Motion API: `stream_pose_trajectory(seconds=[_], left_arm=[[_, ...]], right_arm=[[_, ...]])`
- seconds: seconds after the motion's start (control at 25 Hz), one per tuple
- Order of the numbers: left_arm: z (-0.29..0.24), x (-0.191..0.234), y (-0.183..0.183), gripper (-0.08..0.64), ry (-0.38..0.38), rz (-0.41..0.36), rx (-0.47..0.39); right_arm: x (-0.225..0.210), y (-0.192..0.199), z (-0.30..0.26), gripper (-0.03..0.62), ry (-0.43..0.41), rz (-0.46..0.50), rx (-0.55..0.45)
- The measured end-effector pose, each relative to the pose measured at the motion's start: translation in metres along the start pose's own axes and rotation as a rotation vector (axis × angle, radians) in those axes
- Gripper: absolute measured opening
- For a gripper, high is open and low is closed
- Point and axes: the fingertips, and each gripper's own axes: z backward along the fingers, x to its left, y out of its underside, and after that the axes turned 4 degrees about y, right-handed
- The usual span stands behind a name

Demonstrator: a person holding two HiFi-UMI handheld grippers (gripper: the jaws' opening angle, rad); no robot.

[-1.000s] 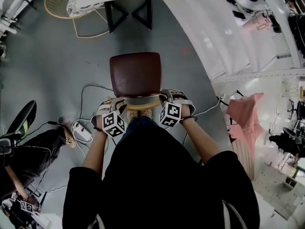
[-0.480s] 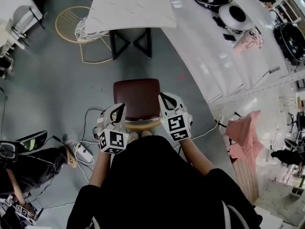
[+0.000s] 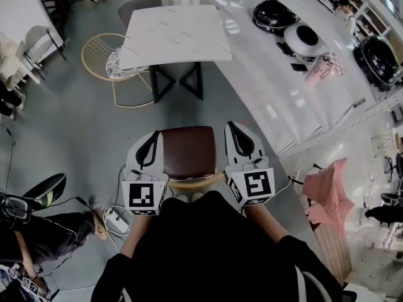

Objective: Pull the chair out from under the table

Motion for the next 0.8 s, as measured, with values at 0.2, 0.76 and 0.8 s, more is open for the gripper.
stream_pose_trajectory(seconds=[0.2, 0.76, 0.8], left_arm=[[0.000, 0.004, -0.027, 0.008, -0.055, -0.047, -0.065], [-0.007, -0.010, -0.026, 0.008, -0.047, -0.012, -0.053], [-0.007, -0.010, -0.024, 0.008, -0.047, -0.011, -0.050]], right_arm=[[0.005, -0.020, -0.003, 0.020, -0.026, -0.065, -0.045], [0.016, -0.009, -0.004, 0.020, -0.075, -0.050, -0.012], [0.017, -0.008, -0.003, 0.020, -0.076, -0.049, -0.011]])
